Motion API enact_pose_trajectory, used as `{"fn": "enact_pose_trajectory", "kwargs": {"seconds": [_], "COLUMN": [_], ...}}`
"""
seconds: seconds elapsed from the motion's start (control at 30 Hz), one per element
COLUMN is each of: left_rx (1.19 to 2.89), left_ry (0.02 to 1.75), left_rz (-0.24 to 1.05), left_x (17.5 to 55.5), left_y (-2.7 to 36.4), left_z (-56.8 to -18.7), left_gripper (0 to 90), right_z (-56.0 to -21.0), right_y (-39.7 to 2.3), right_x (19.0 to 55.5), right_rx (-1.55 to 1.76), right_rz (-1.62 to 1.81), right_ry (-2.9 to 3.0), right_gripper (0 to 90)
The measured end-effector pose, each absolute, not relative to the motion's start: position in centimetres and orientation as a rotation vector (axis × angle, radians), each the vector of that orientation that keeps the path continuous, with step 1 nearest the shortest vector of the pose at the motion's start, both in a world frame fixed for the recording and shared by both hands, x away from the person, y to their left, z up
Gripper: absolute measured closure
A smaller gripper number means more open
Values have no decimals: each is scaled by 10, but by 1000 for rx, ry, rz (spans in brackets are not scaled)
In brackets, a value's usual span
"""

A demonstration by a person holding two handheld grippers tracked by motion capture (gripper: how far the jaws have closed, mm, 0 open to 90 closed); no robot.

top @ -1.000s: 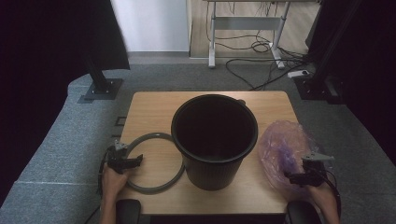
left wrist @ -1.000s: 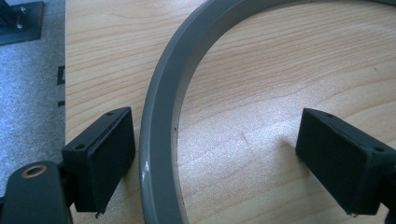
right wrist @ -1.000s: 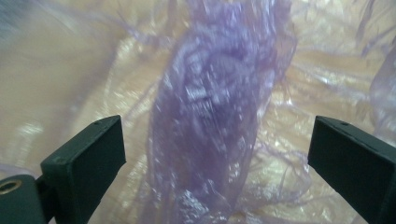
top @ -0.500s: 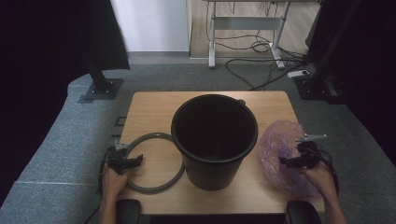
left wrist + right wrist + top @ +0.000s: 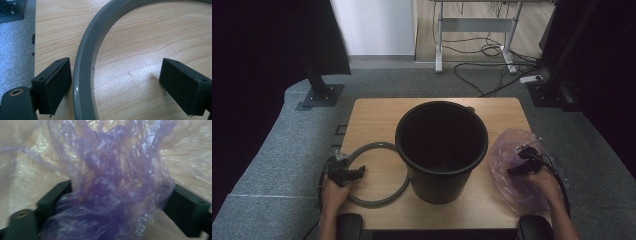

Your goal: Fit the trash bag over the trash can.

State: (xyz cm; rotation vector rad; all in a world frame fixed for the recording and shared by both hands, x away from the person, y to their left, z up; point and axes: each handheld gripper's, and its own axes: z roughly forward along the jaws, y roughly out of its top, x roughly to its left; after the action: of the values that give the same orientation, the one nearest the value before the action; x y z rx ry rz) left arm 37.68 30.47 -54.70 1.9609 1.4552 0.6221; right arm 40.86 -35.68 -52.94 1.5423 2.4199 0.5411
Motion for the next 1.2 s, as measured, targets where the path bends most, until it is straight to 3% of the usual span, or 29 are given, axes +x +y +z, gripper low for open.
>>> {"fn": "enact_pose_trajectory", "kwargs": {"seconds": [0.23, 0.37, 1.2], "left_rx": [1964, 1964, 1962], "left_ry": [1459, 1459, 1462], "left_rz": [621, 621, 622], "left_x": [377, 377, 378], "left_y": [304, 304, 303], "left_z": [-547, -547, -547], "left_gripper": [96, 95, 88], "right_z": [-518, -517, -432], "right_y": [-359, -359, -351], "right_x": [401, 400, 381], "right_rx": [1534, 1527, 1341], "right_rz": [508, 506, 662], "right_ry": [2465, 2508, 2574], "right_gripper": [652, 788, 801]}}
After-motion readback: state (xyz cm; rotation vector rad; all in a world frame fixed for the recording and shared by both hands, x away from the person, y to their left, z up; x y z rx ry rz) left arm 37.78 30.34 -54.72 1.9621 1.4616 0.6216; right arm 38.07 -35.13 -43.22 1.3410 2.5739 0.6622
